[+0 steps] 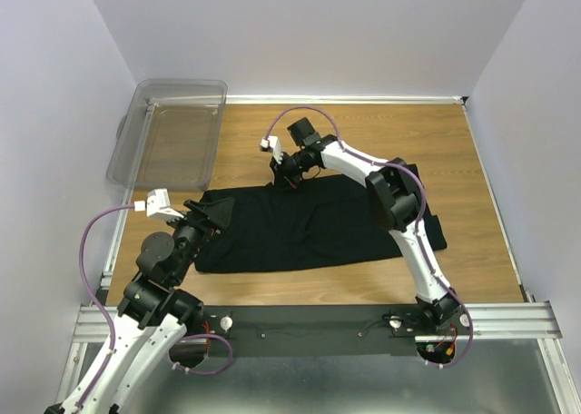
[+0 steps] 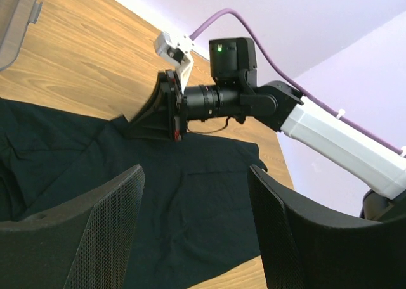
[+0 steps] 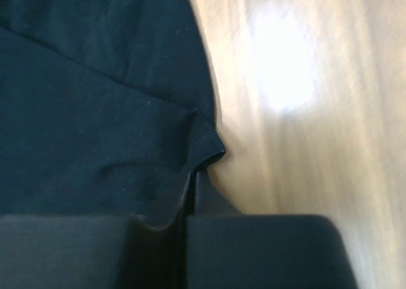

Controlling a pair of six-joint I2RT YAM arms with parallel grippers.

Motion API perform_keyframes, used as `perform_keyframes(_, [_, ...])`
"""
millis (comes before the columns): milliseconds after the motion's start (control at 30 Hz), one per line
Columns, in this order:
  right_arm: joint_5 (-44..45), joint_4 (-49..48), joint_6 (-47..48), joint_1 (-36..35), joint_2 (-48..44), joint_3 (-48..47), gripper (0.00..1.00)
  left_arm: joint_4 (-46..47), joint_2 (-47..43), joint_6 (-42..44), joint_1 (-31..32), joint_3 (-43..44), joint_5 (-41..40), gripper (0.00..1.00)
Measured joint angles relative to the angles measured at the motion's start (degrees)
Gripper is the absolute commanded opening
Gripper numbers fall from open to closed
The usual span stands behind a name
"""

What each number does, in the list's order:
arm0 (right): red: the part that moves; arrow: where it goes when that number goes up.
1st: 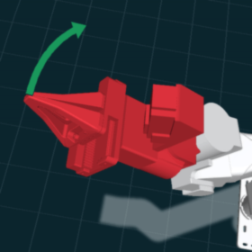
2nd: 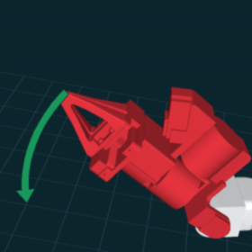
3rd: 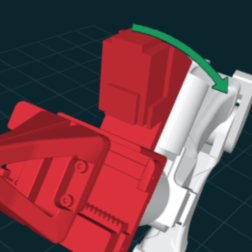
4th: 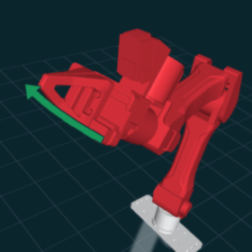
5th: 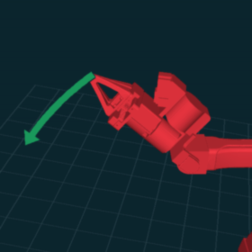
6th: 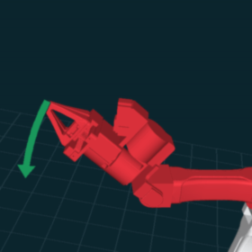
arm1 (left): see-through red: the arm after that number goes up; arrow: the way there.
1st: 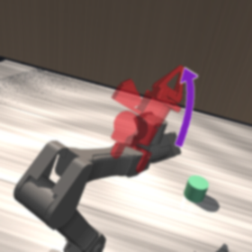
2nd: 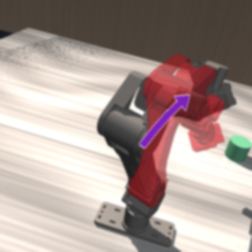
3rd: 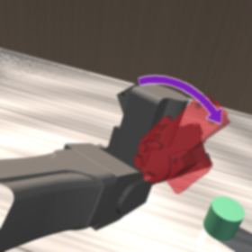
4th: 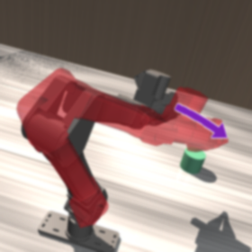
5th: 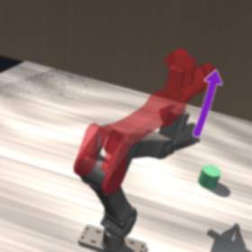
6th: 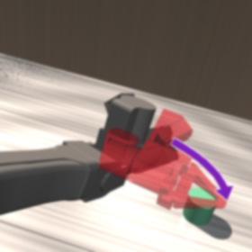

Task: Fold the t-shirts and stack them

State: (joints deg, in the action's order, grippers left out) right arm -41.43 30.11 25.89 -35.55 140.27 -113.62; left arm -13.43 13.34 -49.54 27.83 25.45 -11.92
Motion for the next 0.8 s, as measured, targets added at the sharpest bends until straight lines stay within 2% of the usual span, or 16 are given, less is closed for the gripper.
perform_keyframes(200, [-0.44, 1.27, -1.03, 1.27, -2.16, 3.45, 0.00, 0.02, 0.11, 0.04, 0.00, 0.00, 0.17, 0.74])
perform_keyframes(333, [-0.09, 2.10, -2.67, 6.14, -2.34, 3.45, 0.00, 0.07, 0.44, 0.07, 0.00, 0.00, 0.26, 0.74])
perform_keyframes(467, [2.58, 1.16, -7.02, 16.24, -2.45, 3.34, 0.01, 2.84, 2.58, 0.09, 0.00, -0.52, 1.36, 0.72])
perform_keyframes(500, [5.68, -1.05, -9.97, 21.73, -2.64, 3.32, 0.01, 5.35, 5.66, 0.04, 0.00, -1.92, 3.15, 0.71])
perform_keyframes(533, [6.95, -1.64, -10.88, 23.10, -2.71, 3.32, 0.01, 5.57, 6.19, 0.04, 0.00, -2.29, 3.58, 0.71])
perform_keyframes(633, [13.51, -6.25, -17.49, 26.34, -3.52, 4.74, 0.40, 11.98, 13.29, -0.87, 0.00, -4.04, 5.99, 0.70])
perform_keyframes(667, [15.41, -7.39, -18.86, 26.99, -3.87, 5.29, 0.59, 13.92, 16.39, -1.44, 0.00, -4.55, 6.71, 0.70])
perform_keyframes(767, [20.63, -10.73, -21.53, 29.33, -6.34, 8.35, 0.87, 18.93, 28.68, -4.09, 0.66, -5.79, 7.96, 0.70])
perform_keyframes(800, [21.79, -11.04, -21.66, 29.88, -7.54, 9.68, 0.92, 20.06, 32.02, -5.03, 1.11, -5.79, 7.98, 0.70])
